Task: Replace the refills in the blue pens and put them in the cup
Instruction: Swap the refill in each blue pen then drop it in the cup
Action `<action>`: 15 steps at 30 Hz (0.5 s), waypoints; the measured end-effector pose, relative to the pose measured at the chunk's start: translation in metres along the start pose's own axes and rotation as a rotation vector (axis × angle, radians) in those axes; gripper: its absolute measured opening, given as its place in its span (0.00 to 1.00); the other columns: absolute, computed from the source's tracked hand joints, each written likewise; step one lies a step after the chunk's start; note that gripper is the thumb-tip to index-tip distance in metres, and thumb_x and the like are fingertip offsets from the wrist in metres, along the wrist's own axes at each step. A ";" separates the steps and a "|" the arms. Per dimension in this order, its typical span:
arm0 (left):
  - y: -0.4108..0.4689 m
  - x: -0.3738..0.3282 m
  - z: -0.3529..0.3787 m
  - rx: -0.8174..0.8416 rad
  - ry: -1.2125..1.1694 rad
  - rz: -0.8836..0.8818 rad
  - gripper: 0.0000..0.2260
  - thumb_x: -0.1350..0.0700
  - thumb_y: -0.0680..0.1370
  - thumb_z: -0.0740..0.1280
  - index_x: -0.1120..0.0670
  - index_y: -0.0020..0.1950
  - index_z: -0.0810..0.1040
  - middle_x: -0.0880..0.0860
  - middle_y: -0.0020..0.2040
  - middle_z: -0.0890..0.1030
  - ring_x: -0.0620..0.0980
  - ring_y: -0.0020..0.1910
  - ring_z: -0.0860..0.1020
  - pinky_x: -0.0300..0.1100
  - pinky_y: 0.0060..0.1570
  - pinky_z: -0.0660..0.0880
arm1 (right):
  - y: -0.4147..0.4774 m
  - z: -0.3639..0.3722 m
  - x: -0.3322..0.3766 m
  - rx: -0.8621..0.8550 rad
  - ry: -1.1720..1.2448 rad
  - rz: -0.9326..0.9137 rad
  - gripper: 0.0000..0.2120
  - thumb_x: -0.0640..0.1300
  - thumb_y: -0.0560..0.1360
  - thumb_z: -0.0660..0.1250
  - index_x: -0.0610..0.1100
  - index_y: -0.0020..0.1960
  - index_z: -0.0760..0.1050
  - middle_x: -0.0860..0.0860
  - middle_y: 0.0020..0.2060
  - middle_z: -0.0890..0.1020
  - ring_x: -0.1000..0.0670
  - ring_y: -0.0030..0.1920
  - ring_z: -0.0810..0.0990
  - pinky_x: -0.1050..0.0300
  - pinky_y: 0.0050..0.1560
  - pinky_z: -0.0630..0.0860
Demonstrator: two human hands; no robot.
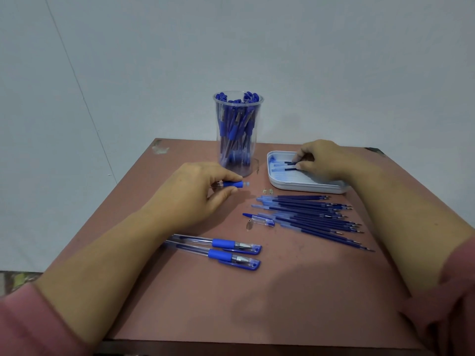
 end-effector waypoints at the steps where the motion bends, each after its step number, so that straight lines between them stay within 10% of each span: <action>1: 0.000 0.000 0.000 -0.001 -0.005 -0.004 0.09 0.54 0.76 0.72 0.48 0.56 0.84 0.42 0.44 0.82 0.40 0.38 0.77 0.24 0.38 0.66 | -0.003 -0.003 0.004 -0.043 0.014 -0.021 0.05 0.44 0.76 0.69 0.54 0.46 0.78 0.56 0.45 0.79 0.57 0.44 0.75 0.61 0.43 0.69; 10: -0.001 -0.002 -0.004 -0.077 0.012 0.020 0.09 0.56 0.76 0.72 0.51 0.56 0.84 0.46 0.44 0.83 0.41 0.37 0.75 0.33 0.42 0.73 | -0.079 -0.028 0.069 -0.192 0.099 -0.280 0.08 0.43 0.75 0.70 0.57 0.45 0.78 0.66 0.38 0.75 0.63 0.44 0.74 0.76 0.42 0.66; 15: -0.001 -0.004 -0.003 -0.089 0.014 0.037 0.10 0.56 0.76 0.72 0.52 0.56 0.83 0.46 0.43 0.82 0.41 0.37 0.75 0.31 0.43 0.72 | -0.095 -0.006 0.066 -0.301 0.048 -0.368 0.07 0.42 0.73 0.71 0.54 0.46 0.80 0.64 0.39 0.77 0.63 0.43 0.74 0.63 0.47 0.68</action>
Point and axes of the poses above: each hand's wrist, its own y-axis towards the middle knuckle, its own z-axis out of the palm, x = y × z, the point moved 3 cm from there along y, towards the middle knuckle
